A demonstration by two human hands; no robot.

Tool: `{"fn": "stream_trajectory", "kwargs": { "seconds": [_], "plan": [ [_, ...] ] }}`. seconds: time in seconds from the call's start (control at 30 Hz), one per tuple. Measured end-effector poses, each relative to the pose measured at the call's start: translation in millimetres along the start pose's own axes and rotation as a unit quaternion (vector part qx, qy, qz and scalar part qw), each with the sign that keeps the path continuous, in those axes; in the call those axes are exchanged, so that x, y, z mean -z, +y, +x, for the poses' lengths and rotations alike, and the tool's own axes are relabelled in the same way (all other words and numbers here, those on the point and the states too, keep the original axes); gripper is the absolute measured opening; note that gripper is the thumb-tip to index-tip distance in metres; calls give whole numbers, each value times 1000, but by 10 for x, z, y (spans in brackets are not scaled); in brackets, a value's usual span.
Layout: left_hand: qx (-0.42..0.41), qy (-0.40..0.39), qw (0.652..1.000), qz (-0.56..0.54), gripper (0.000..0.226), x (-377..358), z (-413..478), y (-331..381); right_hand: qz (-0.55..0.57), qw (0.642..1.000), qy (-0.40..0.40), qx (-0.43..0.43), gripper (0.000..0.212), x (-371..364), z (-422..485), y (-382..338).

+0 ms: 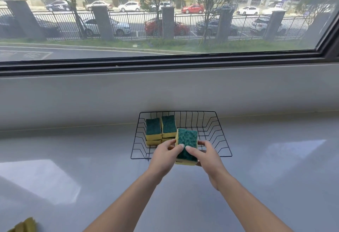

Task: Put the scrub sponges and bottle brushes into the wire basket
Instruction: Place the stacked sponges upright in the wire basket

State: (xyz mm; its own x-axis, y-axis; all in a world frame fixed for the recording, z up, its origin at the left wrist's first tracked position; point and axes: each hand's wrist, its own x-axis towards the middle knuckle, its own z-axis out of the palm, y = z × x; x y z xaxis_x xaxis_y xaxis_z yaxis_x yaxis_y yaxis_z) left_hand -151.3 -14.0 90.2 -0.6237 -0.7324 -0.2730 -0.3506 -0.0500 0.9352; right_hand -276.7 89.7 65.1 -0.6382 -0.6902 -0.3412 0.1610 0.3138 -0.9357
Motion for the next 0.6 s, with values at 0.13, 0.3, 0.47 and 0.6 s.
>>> {"fn": "stream_trajectory", "kwargs": {
  "seconds": [0.13,0.3,0.47,0.6],
  "plan": [
    [3,-5,999,33,56,-83,373,155,0,1000,10,-19,50,54,397,-108],
    [0,-3,997,82,41,-215,907,193,10,999,42,-32,55,75,938,-182],
    [-64,32,976,205,53,-199,1394,79,50,994,77,-63,50,154,1488,-141],
    [-159,89,889,419,54,28,1700,-119,46,991,79,-100,45,134,1827,0]
  ]
}}
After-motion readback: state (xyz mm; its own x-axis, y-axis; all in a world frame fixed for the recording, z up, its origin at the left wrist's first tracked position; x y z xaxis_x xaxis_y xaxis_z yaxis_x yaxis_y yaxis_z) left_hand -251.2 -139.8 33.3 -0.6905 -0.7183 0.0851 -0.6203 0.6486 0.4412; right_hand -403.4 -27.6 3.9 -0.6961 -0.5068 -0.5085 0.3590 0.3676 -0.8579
